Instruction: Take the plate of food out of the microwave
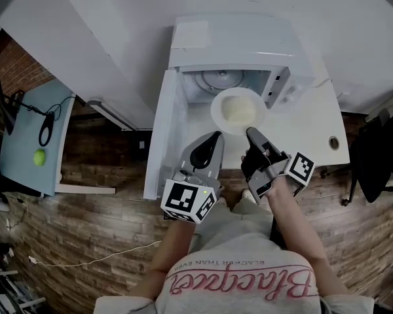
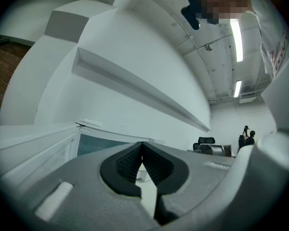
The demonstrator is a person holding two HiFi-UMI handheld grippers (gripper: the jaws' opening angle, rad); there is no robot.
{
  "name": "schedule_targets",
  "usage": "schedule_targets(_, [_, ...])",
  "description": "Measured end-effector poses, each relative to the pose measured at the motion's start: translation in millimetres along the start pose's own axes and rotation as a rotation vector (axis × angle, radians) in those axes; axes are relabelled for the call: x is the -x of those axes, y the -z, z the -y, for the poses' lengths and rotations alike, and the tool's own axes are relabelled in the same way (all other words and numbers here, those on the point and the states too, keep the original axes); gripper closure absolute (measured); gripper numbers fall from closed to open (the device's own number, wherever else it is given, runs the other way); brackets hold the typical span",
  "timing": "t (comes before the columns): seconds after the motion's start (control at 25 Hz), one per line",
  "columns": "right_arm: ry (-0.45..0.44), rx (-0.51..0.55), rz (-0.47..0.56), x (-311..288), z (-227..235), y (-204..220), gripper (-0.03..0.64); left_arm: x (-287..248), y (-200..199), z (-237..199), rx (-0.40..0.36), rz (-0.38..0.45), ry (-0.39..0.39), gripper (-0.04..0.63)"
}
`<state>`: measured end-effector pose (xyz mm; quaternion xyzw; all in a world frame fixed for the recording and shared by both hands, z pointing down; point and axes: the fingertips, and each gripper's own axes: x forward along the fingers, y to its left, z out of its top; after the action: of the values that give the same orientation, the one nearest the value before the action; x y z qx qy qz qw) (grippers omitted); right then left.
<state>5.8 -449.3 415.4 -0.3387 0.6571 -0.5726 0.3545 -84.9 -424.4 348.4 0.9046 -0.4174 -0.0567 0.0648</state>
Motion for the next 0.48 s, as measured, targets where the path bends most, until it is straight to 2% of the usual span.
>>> schedule_targets(0.48, [-0.057, 0.067, -0.055, -6.2, -23.0, -19.8, 0.591, -14.6, -18.4, 6.5, -0.066, 0.037, -0.048, 0.589])
